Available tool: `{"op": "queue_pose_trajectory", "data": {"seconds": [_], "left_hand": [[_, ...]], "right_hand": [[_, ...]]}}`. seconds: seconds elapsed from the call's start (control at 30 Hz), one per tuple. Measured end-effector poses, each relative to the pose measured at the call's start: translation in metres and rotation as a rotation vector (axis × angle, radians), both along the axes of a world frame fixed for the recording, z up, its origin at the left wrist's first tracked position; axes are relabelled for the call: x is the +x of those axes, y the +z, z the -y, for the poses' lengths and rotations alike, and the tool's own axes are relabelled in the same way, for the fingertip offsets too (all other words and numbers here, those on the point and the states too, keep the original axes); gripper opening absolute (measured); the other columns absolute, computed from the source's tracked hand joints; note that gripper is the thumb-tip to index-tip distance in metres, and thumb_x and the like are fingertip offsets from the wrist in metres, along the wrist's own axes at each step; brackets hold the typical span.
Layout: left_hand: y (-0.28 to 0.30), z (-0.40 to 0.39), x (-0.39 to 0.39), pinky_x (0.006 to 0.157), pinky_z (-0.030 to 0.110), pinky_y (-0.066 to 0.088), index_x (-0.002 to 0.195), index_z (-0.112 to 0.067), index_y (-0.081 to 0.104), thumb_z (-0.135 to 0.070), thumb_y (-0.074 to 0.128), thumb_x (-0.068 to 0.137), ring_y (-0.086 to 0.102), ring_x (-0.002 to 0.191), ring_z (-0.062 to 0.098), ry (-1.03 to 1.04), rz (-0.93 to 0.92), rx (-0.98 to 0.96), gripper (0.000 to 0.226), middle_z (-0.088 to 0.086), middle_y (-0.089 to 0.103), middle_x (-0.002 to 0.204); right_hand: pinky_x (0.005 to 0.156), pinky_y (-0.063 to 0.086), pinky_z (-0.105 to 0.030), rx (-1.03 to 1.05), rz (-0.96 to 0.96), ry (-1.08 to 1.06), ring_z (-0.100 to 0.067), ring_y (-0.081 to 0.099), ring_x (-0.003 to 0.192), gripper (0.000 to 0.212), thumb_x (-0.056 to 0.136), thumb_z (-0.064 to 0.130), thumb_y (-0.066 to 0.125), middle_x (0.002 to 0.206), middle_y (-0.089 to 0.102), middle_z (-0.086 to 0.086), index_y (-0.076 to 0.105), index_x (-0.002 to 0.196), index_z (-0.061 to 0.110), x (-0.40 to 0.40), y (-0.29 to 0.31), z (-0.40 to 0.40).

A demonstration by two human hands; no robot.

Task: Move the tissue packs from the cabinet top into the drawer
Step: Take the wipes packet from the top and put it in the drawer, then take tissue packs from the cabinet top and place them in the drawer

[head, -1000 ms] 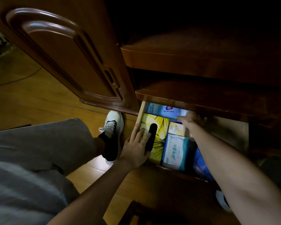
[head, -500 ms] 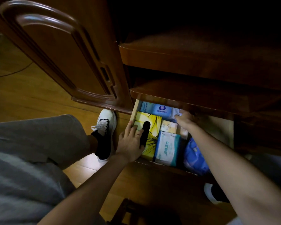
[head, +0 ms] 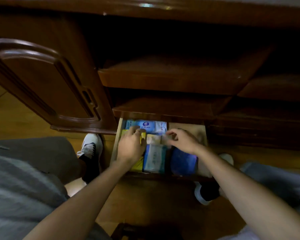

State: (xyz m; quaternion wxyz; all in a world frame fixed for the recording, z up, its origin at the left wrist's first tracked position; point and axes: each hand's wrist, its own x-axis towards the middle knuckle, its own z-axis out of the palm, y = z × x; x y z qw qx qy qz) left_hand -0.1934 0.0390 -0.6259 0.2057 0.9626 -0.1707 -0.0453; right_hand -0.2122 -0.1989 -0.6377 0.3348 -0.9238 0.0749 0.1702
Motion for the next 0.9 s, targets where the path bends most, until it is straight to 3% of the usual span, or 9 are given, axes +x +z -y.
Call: {"op": "queue_pose_trajectory", "data": {"seconds": [0.13,0.2,0.37,0.43,0.5,0.57,0.63,0.77,0.9], "left_hand": [[0.097,0.024,0.026,0.078,0.034,0.053,0.115,-0.022,0.067,-0.018,0.059,0.092,0.061,0.105,0.019,-0.085,0.38,-0.238,0.025,-0.003,0.063,0.118],[0.149,0.031,0.037,0.076,0.03,0.051,0.111,-0.023,0.068,-0.016,0.056,0.092,0.06,0.103,0.015,-0.15,0.586,-0.305,0.023,-0.006,0.065,0.114],[0.275,0.053,0.07,0.073,0.029,0.049,0.105,-0.018,0.07,-0.014,0.056,0.092,0.06,0.098,0.018,-0.305,0.925,-0.384,0.019,-0.003,0.067,0.105],[0.317,0.07,0.088,0.066,0.03,0.048,0.102,-0.023,0.071,-0.019,0.055,0.093,0.061,0.093,0.016,-0.33,0.854,-0.35,0.019,-0.007,0.065,0.099],[0.346,0.091,0.11,0.063,0.029,0.044,0.102,-0.029,0.071,-0.026,0.055,0.093,0.062,0.087,0.015,-0.342,0.702,-0.266,0.019,-0.012,0.059,0.092],[0.359,0.112,0.133,0.065,0.029,0.043,0.102,-0.032,0.072,-0.031,0.056,0.093,0.063,0.088,0.017,-0.35,0.602,-0.184,0.018,-0.014,0.054,0.091],[0.363,0.132,0.154,0.068,0.029,0.041,0.102,-0.034,0.072,-0.033,0.057,0.091,0.065,0.09,0.019,-0.354,0.558,-0.131,0.018,-0.013,0.054,0.092],[0.368,0.183,0.199,0.071,0.031,0.042,0.107,-0.038,0.069,-0.035,0.057,0.09,0.062,0.091,0.015,-0.385,0.442,-0.058,0.021,-0.009,0.062,0.103],[0.381,0.257,0.239,0.083,0.037,0.049,0.127,-0.03,0.061,-0.033,0.059,0.091,0.061,0.111,0.022,-0.465,0.418,-0.047,0.036,0.001,0.06,0.127]], "right_hand": [[0.092,0.055,-0.033,0.023,0.143,-0.065,-0.01,0.069,0.101,0.025,0.093,0.027,0.069,0.111,0.073,0.009,0.07,0.118,0.029,0.004,0.089,0.033],[0.087,0.057,-0.03,0.058,0.261,-0.066,0.0,0.068,0.092,0.016,0.095,0.028,0.067,0.104,0.073,0.017,0.072,0.109,0.035,-0.001,0.141,0.042],[0.072,0.056,-0.025,-0.044,0.742,-0.171,0.001,0.066,0.083,0.015,0.092,0.038,0.059,0.088,0.072,0.022,0.072,0.099,0.041,-0.007,0.27,0.062],[0.068,0.049,-0.022,-0.2,0.948,-0.239,0.002,0.059,0.088,0.015,0.09,0.041,0.056,0.087,0.066,0.023,0.068,0.099,0.043,0.003,0.311,0.073],[0.075,0.047,-0.026,-0.397,0.983,-0.27,-0.004,0.055,0.105,0.023,0.091,0.042,0.054,0.105,0.065,0.023,0.066,0.111,0.042,0.021,0.34,0.088],[0.095,0.045,-0.036,-0.546,0.772,-0.276,-0.018,0.05,0.126,0.04,0.095,0.048,0.05,0.134,0.061,0.009,0.059,0.132,0.035,0.041,0.354,0.105],[0.103,0.041,-0.04,-0.612,0.575,-0.257,-0.023,0.046,0.133,0.053,0.097,0.058,0.042,0.144,0.055,0.004,0.055,0.139,0.028,0.054,0.355,0.118],[0.091,0.044,-0.036,-0.732,0.657,-0.195,-0.017,0.056,0.114,0.053,0.091,0.067,0.036,0.122,0.064,0.009,0.063,0.119,0.032,0.074,0.353,0.136],[0.066,0.04,-0.031,-0.586,0.644,-0.2,-0.013,0.063,0.092,0.027,0.091,0.056,0.044,0.098,0.064,0.016,0.065,0.095,0.039,0.097,0.368,0.166]]}}
